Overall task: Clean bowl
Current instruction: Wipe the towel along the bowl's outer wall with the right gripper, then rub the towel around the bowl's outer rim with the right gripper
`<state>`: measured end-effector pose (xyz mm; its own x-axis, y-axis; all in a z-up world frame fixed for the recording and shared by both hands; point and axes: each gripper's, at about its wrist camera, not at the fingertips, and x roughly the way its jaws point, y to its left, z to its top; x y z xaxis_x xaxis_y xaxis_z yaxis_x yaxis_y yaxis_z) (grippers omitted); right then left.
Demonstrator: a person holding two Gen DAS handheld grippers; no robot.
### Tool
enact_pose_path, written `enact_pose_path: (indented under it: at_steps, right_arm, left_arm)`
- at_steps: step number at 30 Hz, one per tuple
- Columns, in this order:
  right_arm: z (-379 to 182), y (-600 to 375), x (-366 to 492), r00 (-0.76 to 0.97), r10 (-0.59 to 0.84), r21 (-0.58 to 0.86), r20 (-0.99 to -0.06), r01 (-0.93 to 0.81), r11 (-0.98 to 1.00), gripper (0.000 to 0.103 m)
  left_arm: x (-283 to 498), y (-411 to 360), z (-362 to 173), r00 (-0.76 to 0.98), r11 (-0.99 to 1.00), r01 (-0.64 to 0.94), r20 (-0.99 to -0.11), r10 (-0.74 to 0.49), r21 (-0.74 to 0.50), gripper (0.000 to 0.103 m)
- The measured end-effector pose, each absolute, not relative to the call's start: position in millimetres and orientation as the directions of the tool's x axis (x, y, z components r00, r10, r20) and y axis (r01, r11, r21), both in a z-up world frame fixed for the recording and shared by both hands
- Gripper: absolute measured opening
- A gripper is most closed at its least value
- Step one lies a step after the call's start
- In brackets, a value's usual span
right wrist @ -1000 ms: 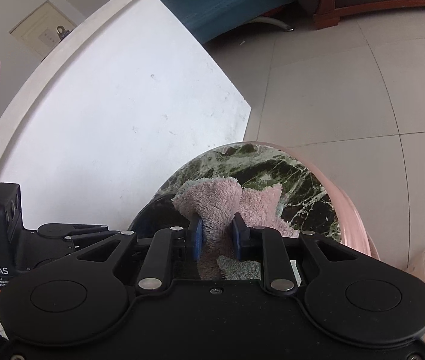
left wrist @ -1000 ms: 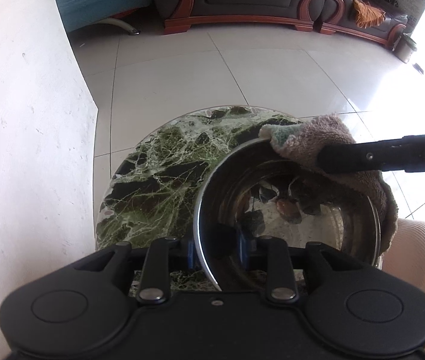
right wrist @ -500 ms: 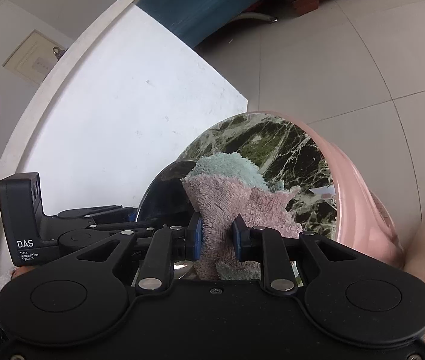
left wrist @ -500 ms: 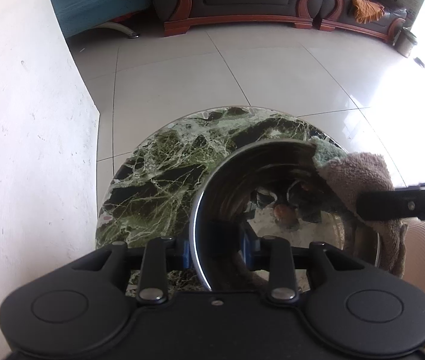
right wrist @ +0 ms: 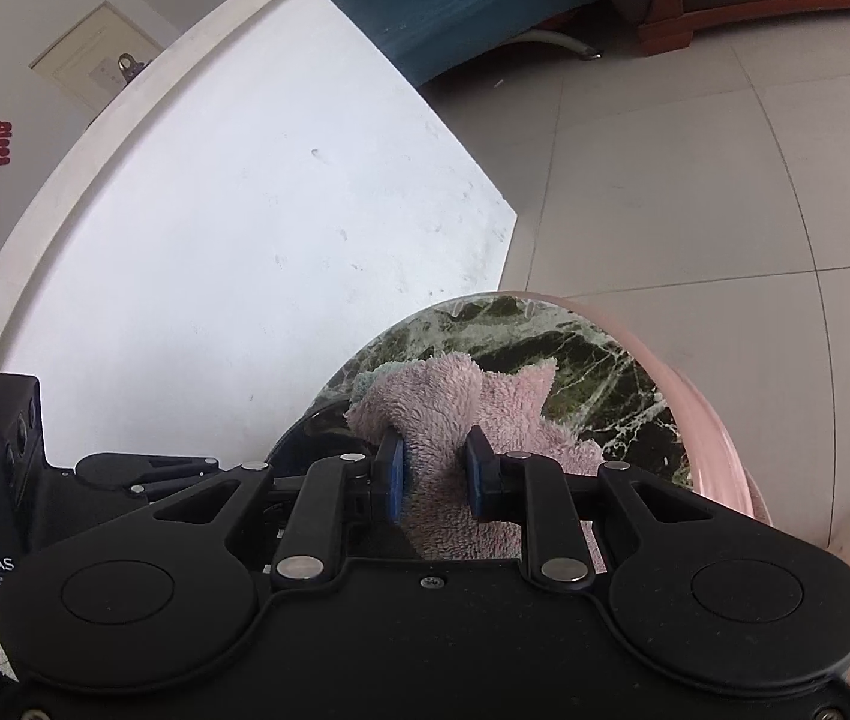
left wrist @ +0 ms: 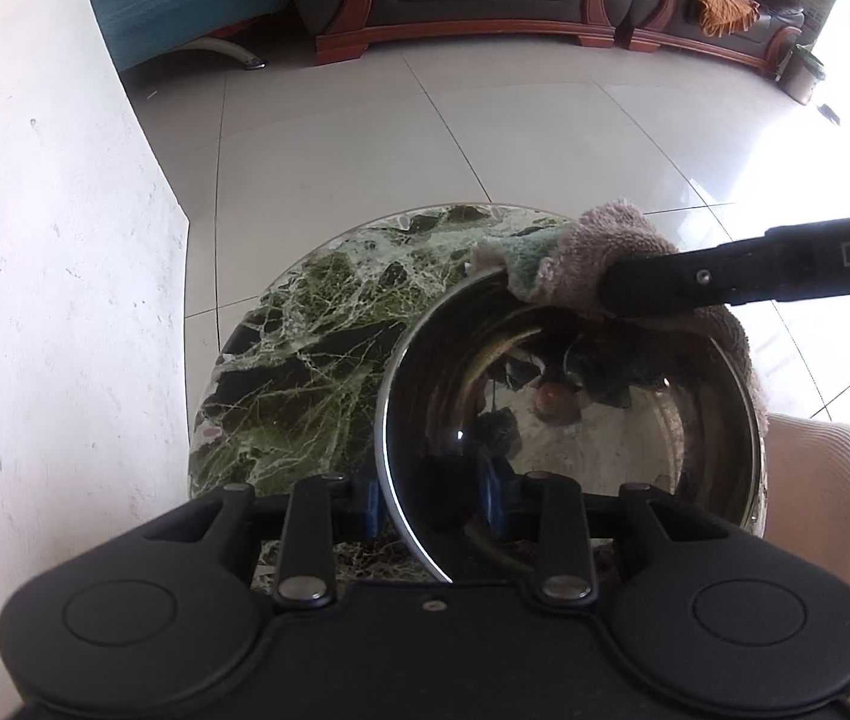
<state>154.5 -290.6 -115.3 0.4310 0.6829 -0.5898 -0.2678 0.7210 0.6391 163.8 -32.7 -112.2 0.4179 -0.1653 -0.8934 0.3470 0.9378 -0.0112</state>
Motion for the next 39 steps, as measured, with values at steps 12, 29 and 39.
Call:
enact_pose_path:
  at_steps: [12, 29, 39]
  right_arm:
    - [-123, -312, 97, 0.449, 0.69, 0.705, -0.568, -0.168, 0.689, 0.02]
    - [-113, -288, 156, 0.434, 0.692, 0.651, -0.576, -0.267, 0.71, 0.023]
    - [-121, -309, 106, 0.444, 0.681, 0.689, -0.582, -0.176, 0.703, 0.023]
  left_arm:
    - [166, -39, -111, 0.424, 0.943, 0.332, -0.893, -0.15, -0.001, 0.031]
    - [165, -37, -115, 0.412, 0.937, 0.349, -0.897, -0.159, -0.005, 0.031]
    - [167, -39, -116, 0.421, 0.939, 0.345, -0.893, -0.157, -0.002, 0.032]
